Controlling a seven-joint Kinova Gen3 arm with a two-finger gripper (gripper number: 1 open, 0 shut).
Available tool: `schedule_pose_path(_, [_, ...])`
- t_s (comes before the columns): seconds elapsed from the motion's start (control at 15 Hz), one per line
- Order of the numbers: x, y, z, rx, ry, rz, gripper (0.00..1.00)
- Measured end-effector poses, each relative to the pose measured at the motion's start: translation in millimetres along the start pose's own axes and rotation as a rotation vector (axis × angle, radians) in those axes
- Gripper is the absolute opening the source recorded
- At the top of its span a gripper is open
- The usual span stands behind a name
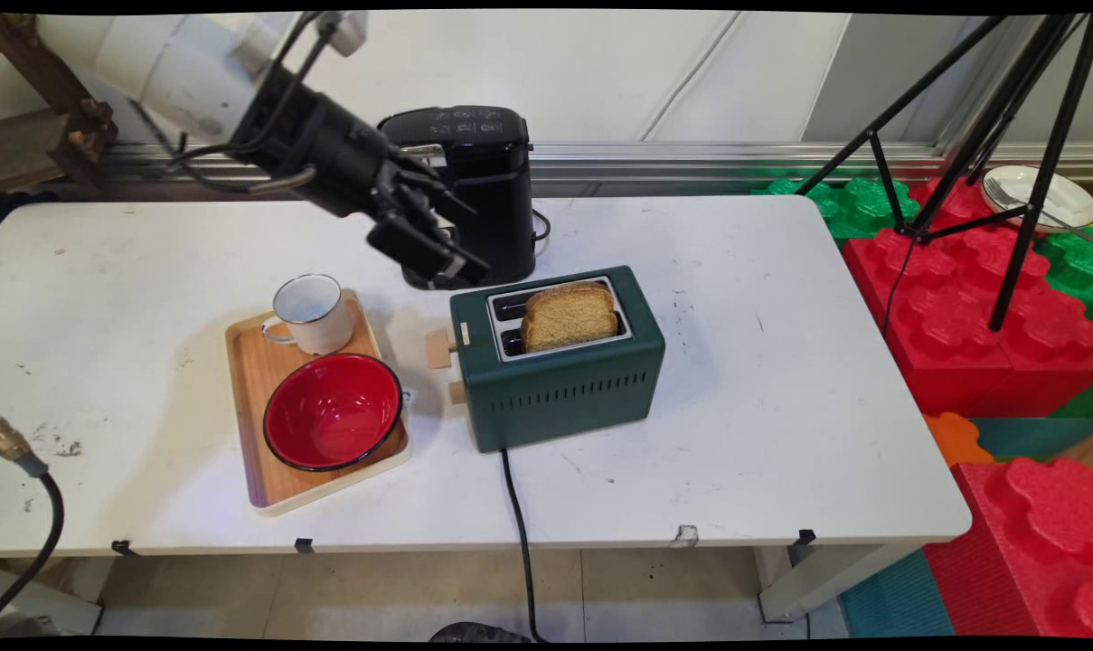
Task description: Press the toaster switch
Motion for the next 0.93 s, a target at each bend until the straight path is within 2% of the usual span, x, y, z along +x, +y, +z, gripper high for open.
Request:
schedule_pose_path(0.53, [-44,9,-26,0.010,0.013,0.036,1.00])
schedule_pose_path(0.93, [-57,14,-33,0.018,0.023,0.051,1.00])
